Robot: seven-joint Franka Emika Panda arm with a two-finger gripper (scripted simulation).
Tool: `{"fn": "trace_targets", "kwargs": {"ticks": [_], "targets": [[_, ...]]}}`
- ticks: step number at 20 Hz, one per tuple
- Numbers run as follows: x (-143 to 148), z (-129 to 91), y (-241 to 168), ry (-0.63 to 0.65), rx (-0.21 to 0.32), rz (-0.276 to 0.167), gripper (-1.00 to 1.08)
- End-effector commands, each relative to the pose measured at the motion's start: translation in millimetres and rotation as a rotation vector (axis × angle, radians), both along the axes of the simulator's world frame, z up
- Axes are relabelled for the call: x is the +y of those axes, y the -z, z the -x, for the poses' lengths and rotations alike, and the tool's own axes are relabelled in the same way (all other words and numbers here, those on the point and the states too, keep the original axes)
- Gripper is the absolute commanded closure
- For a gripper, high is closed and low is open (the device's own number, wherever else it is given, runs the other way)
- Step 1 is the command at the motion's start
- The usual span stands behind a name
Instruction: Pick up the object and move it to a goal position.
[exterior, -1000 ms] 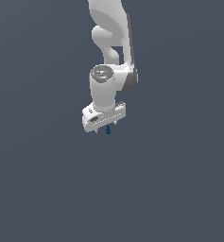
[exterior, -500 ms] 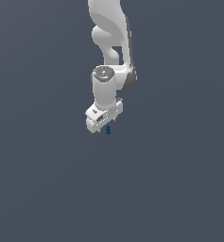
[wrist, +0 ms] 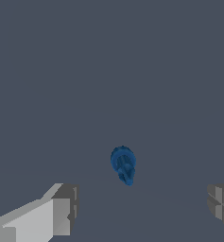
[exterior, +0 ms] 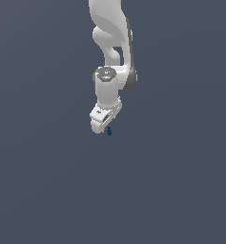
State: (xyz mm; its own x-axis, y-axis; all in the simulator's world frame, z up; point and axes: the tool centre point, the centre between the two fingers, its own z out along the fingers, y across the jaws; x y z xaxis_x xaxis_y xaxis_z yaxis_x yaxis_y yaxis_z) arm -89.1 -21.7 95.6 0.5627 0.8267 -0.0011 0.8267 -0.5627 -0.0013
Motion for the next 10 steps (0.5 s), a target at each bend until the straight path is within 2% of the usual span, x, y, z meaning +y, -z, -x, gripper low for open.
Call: {"fn": "trace_targets", "kwargs": {"ticks": [1,10], "targets": [[0.6,2.8,1.4,-0.034,-0.001,0.000,-0.92],[1.2,5.6,3.1,-0.065,-0.001,0.000,-0.92]]}}
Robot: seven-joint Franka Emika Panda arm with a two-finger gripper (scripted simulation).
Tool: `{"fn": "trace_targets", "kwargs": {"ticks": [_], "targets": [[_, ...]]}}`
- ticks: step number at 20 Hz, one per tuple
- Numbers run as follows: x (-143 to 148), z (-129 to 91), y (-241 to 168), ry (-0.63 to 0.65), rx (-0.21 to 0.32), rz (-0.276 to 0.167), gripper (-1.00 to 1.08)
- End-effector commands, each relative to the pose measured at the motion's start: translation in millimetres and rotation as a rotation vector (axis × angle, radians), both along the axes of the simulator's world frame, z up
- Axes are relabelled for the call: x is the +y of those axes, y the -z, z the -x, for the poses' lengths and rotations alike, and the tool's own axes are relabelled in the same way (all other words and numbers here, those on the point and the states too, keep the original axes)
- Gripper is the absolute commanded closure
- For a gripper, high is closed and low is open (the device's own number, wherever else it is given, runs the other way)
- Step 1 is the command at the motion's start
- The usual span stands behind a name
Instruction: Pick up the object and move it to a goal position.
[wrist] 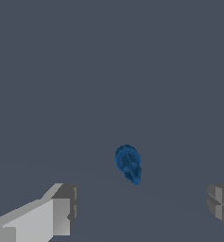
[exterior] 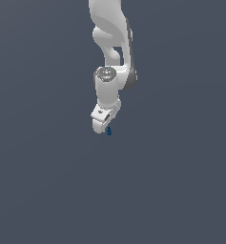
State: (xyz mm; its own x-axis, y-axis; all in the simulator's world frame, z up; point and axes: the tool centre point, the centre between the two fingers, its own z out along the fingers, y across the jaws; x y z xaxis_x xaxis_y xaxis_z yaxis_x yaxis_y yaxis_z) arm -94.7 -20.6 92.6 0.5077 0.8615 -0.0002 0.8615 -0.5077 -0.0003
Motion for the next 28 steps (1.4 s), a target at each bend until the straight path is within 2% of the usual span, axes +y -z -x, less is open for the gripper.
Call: {"fn": "trace_targets", "kwargs": {"ticks": [1,18,19,28], "targets": [[0.0,0.0,1.1,0.000,0.000,0.000,-0.92],[0.0,0.9,50.2,-0.005,0.000,0.000,-0.92],[0.0,0.9,50.2,-0.005,0.000,0.000,1.08],[0.0,0.9,50.2,-0.005,0.000,0.000,1.08]]}}
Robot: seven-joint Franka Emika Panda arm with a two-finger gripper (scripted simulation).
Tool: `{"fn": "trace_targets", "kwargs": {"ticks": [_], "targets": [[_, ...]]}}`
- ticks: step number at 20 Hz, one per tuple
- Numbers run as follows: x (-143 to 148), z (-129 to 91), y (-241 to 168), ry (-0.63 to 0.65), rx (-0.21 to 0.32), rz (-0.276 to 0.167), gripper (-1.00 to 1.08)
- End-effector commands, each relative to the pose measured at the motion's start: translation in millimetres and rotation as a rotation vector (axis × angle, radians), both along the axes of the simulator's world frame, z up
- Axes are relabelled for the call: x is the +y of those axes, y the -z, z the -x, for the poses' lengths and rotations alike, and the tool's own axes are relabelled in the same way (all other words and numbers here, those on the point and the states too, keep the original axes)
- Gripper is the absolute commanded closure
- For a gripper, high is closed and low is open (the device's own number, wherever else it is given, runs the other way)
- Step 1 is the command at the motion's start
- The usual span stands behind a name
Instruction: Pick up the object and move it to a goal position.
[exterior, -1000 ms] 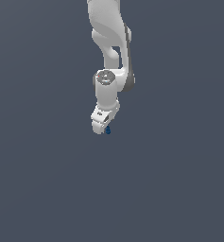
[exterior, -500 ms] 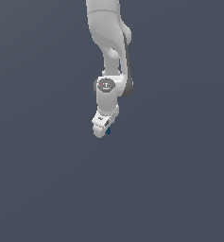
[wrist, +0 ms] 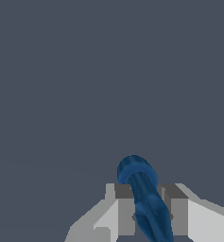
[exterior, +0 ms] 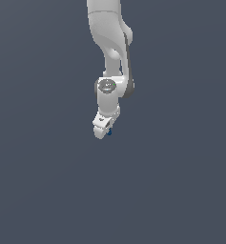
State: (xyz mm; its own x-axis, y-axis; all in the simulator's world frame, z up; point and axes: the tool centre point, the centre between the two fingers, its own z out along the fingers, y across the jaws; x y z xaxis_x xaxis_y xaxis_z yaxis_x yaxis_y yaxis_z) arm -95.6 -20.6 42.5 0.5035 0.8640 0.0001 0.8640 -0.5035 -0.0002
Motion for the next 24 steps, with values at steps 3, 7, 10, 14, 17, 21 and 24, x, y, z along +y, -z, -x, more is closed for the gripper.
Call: {"fn": "trace_targets", "kwargs": {"ticks": [3,7,10,14,17,21,24], "targets": [[0.3,0.2,-0.8,0.000,0.000,0.000,1.08],[3.1,1.9,-7.7,0.000,0.000,0.001,1.08],[6.7,4.4,-17.5,0.000,0.000,0.001,1.08],[14.1,9.1,-36.6,-0.001,0.000,0.001,1.08],[21.5,13.7,-55.7,-0.001,0.000,0.002,1.08],[33.6,20.9,-87.4,-0.001,0.000,0.002,1.08],[42.4,25.7,-110.0,-0.001,0.000,0.002,1.08]]}}
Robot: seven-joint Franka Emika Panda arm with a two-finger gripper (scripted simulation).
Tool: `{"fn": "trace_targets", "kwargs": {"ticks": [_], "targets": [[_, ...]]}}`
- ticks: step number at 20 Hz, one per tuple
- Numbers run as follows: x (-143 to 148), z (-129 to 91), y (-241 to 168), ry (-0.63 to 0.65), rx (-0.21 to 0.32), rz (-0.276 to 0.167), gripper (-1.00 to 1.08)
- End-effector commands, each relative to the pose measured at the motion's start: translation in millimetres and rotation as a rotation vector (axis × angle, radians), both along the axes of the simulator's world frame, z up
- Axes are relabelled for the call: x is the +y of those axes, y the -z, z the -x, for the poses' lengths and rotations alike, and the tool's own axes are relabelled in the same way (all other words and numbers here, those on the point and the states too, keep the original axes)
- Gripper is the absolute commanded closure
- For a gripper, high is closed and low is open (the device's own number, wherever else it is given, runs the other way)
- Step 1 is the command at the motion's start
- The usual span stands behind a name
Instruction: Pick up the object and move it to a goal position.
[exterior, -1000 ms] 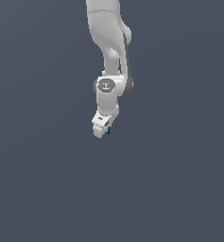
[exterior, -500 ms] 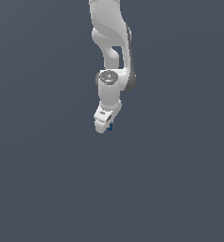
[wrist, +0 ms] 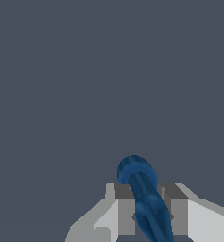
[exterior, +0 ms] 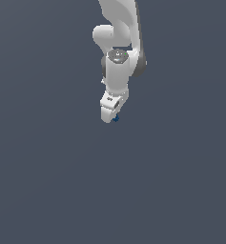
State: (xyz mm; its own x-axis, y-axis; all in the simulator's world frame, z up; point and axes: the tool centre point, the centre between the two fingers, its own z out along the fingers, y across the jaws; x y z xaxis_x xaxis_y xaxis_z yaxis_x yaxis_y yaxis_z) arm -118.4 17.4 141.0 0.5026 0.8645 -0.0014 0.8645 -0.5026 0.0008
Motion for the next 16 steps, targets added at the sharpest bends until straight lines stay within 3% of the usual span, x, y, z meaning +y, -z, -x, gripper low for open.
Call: {"fn": "trace_targets", "kwargs": {"ticks": [1,9,16], "targets": [[7.3,4.3,-18.2,0.000,0.000,-0.001,1.08],[22.5,11.4,-58.1,0.000,0.000,-0.002,1.08],[26.0,11.9,-68.5,0.001,0.000,-0.002,1.08]]}}
